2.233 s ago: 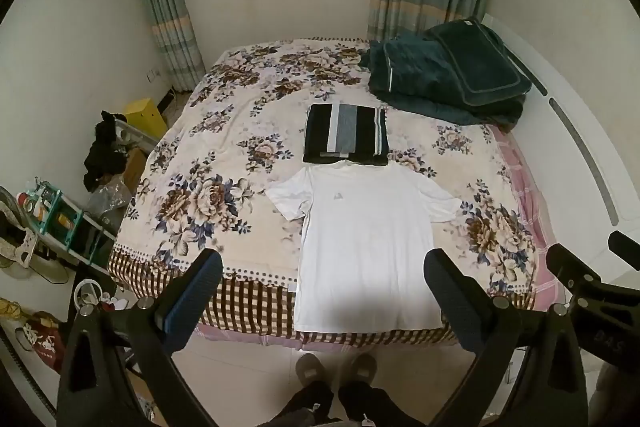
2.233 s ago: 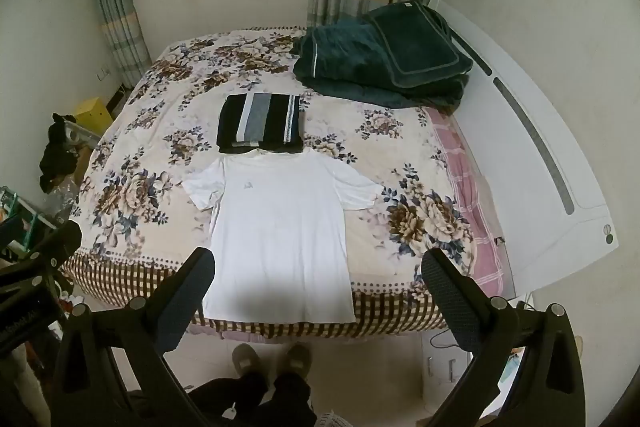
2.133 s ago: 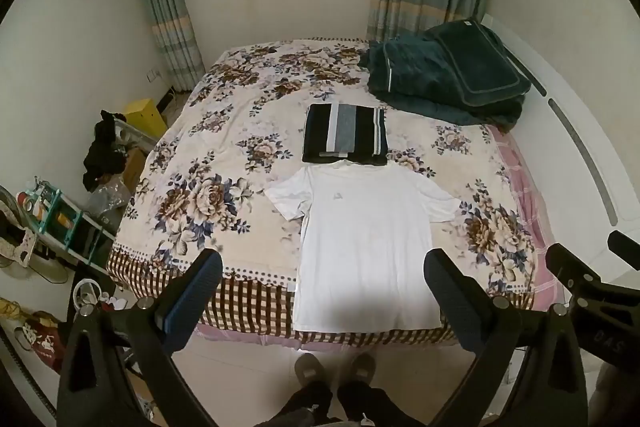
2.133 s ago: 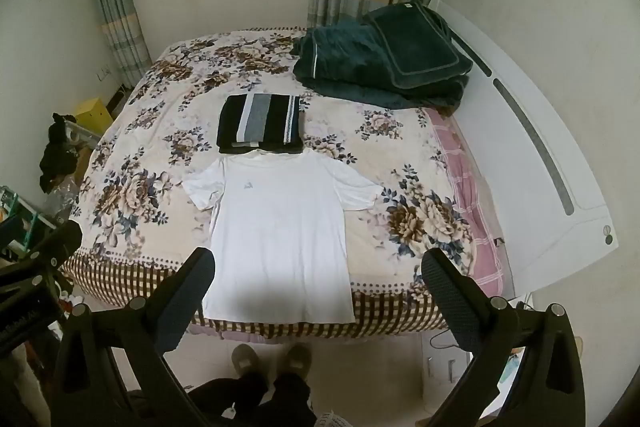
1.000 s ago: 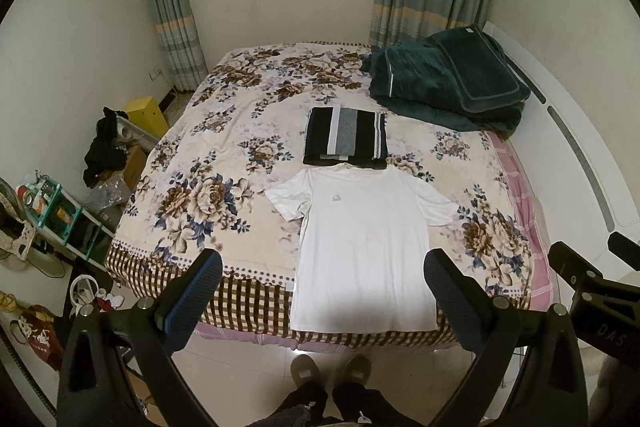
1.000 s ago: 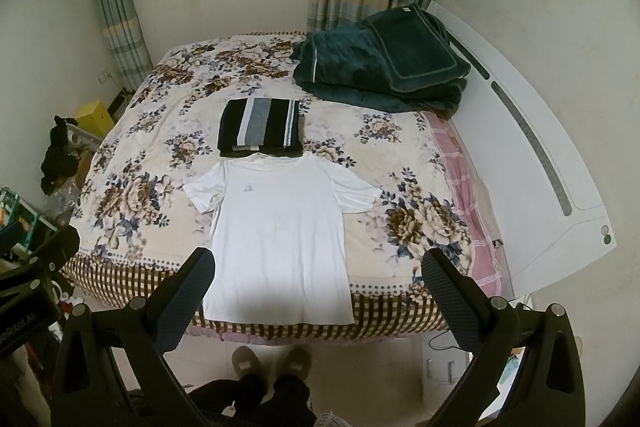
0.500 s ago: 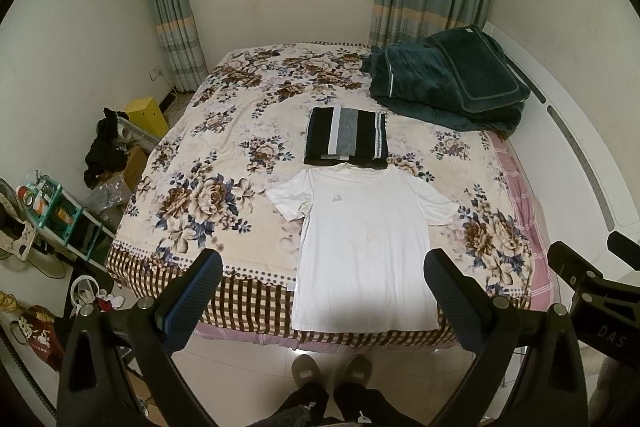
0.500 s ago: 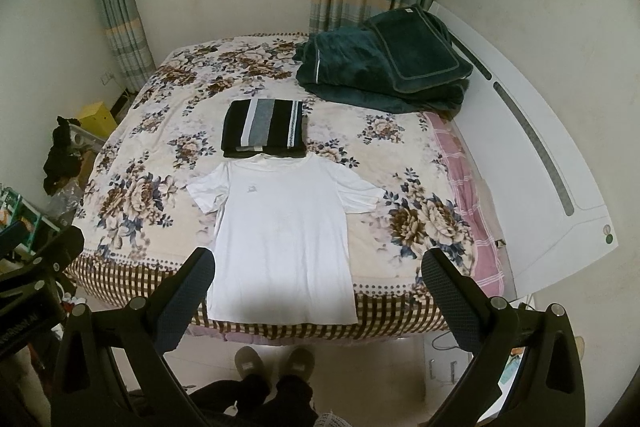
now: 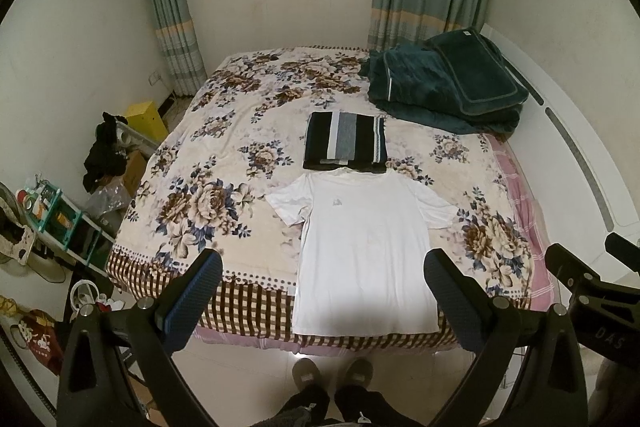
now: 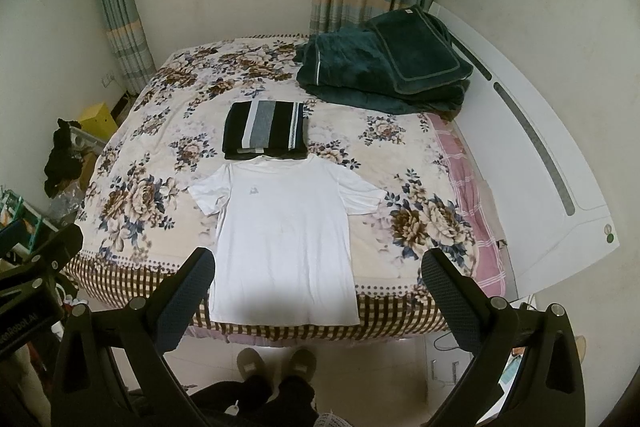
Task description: Fold small clothes
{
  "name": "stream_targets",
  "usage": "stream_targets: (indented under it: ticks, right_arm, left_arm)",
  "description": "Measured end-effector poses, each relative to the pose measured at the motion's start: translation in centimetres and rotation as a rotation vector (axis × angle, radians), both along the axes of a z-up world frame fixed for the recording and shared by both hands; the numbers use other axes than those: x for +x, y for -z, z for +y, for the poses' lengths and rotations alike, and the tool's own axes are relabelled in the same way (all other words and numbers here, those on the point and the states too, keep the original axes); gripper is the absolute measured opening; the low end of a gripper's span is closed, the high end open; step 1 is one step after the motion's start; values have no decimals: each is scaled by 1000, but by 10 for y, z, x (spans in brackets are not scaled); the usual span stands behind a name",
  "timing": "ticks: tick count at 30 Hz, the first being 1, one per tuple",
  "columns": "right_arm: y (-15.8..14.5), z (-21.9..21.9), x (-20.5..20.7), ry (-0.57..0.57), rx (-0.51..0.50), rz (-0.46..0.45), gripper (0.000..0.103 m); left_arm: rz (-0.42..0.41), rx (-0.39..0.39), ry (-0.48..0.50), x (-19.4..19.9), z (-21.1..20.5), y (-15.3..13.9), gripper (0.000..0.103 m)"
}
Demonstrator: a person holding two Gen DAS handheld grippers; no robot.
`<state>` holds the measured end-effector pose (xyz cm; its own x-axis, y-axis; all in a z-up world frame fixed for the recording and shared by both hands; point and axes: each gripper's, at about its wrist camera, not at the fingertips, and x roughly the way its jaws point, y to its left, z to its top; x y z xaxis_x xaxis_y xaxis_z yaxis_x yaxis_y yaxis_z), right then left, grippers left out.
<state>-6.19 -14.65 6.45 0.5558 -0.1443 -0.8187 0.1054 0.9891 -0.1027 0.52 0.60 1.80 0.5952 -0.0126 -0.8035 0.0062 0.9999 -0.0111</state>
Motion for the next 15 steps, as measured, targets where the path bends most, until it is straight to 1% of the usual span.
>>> stream_targets:
  ticks: [15]
  right_arm:
    - [1, -1, 0, -2, 2, -3, 103]
  left_arm:
    - [-5, -1, -1, 2, -1, -2, 103]
